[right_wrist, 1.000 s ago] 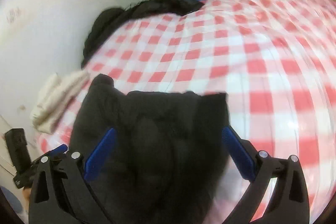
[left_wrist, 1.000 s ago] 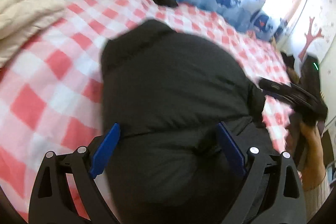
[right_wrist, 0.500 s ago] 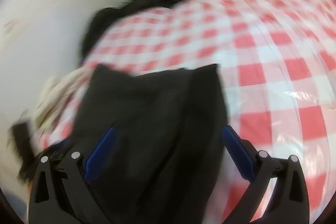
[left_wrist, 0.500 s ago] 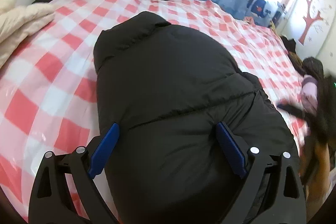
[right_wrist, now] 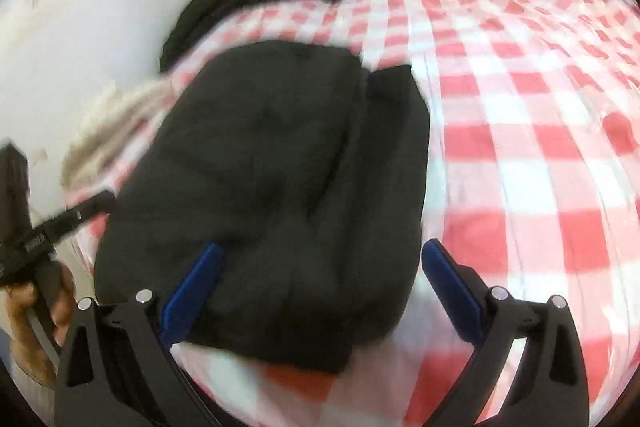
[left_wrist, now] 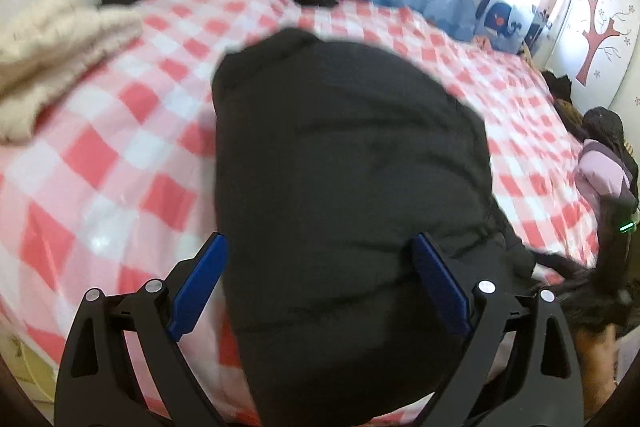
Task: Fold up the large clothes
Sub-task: 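Open both grippers and lift them away from the folded jacket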
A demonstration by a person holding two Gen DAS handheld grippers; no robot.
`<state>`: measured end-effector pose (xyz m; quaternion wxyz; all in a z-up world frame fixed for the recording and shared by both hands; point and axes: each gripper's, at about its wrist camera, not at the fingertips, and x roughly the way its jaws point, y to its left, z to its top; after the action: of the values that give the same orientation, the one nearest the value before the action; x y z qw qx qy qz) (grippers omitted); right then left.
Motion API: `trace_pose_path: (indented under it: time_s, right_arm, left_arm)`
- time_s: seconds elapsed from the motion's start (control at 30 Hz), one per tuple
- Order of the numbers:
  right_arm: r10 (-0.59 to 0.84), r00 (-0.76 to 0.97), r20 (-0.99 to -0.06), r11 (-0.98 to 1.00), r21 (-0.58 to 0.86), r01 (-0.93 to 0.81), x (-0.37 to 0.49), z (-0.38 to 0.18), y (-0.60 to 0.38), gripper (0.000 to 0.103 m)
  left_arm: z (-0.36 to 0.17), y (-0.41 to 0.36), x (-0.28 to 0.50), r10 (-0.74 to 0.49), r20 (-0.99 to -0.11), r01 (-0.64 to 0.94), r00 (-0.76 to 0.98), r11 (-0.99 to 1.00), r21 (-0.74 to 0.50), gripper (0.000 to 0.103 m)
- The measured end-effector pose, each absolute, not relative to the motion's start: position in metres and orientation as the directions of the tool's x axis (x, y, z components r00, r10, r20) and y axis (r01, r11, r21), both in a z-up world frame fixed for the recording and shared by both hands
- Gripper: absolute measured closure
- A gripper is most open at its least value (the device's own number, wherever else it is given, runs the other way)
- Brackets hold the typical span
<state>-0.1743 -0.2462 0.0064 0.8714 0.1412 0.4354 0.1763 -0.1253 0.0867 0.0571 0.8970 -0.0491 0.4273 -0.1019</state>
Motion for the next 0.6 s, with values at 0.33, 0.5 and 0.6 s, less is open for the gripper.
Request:
trace_pose_path:
  time_s: [0.33, 0.5, 0.6]
  right_arm:
    - [0.393, 0.623, -0.676, 0.911, 0.380, -0.162, -0.200, 0.027, -0.240, 0.007]
    - [0.379, 0.493, -0.783, 0.925, 0.315, -0.211, -0.172, -0.007, -0.203, 0.007]
    - [0.365, 0.532, -0.764, 0.930, 0.319, -0.180, -0.181, 0.001, -0.204, 0.007]
  left_arm:
    - [0.057, 0.084, -0.142, -0.147, -0.766, 0.109, 0.626, 0.989, -0.101, 0.012]
    - [0.063, 0.082, -0.153, -0.129, -0.777, 0.109, 0.617, 0.991, -0.079, 0.012]
    - [0.074, 0.087, -0.164, -0.087, -0.767, 0.092, 0.635, 0.995, -0.037, 0.012]
